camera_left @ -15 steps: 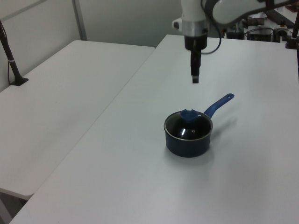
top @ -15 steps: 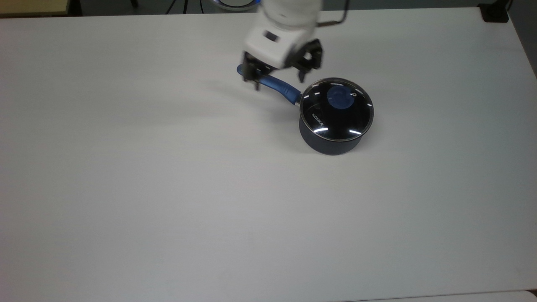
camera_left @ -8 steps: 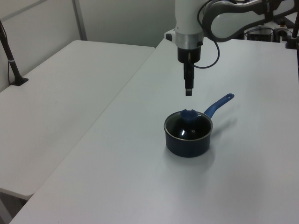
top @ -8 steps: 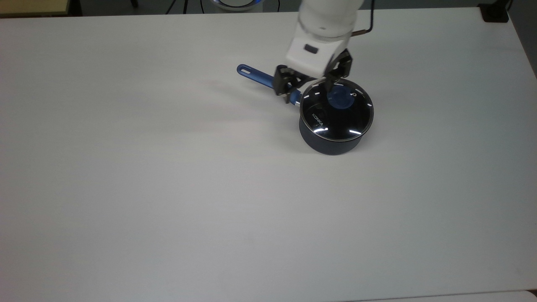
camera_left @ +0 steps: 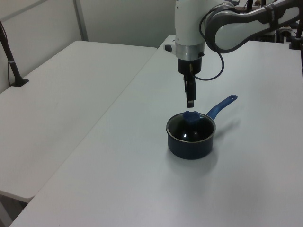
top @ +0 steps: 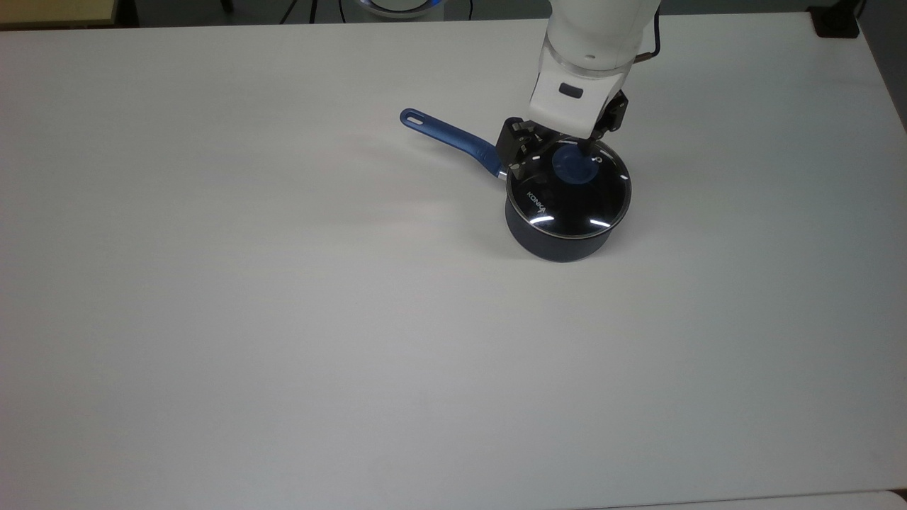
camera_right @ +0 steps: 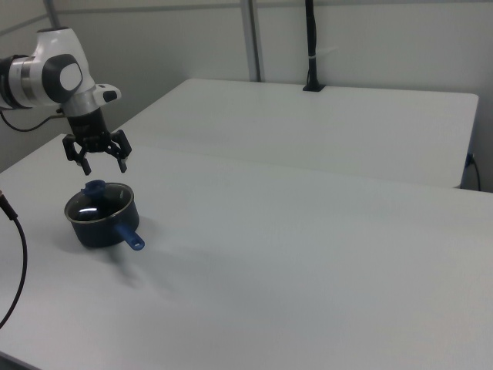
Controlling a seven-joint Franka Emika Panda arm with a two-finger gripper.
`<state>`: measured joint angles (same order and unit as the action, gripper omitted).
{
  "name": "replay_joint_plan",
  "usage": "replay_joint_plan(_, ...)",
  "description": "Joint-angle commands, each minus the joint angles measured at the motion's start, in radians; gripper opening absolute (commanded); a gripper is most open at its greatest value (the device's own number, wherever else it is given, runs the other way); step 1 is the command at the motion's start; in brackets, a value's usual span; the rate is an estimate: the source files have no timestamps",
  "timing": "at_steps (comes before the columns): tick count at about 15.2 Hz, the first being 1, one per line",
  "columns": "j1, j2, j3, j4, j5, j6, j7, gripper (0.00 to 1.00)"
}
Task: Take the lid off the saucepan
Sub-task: 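Close the gripper on the blue knob of the glass lid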
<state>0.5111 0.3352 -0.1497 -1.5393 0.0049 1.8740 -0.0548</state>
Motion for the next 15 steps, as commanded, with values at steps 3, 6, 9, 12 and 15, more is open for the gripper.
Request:
replay_joint_plan(3, 0.015, 0.001, 0.001, 0.004, 0.020, 0.057, 0.111, 1.00)
replay_joint_plan(6, 0.017, 0.002, 0.028, 0.002, 0.010, 0.063, 0.110, 1.00)
replay_joint_plan(9, 0.020, 0.002, 0.028, -0.001, 0.009, 0.063, 0.066, 1.00)
replay_joint_plan(12, 0.021, 0.011, 0.036, -0.010, 0.007, 0.056, -0.040, 0.95)
replay_joint_plan(15, 0.023, 0.031, 0.036, -0.015, 0.004, 0.060, -0.051, 0.95)
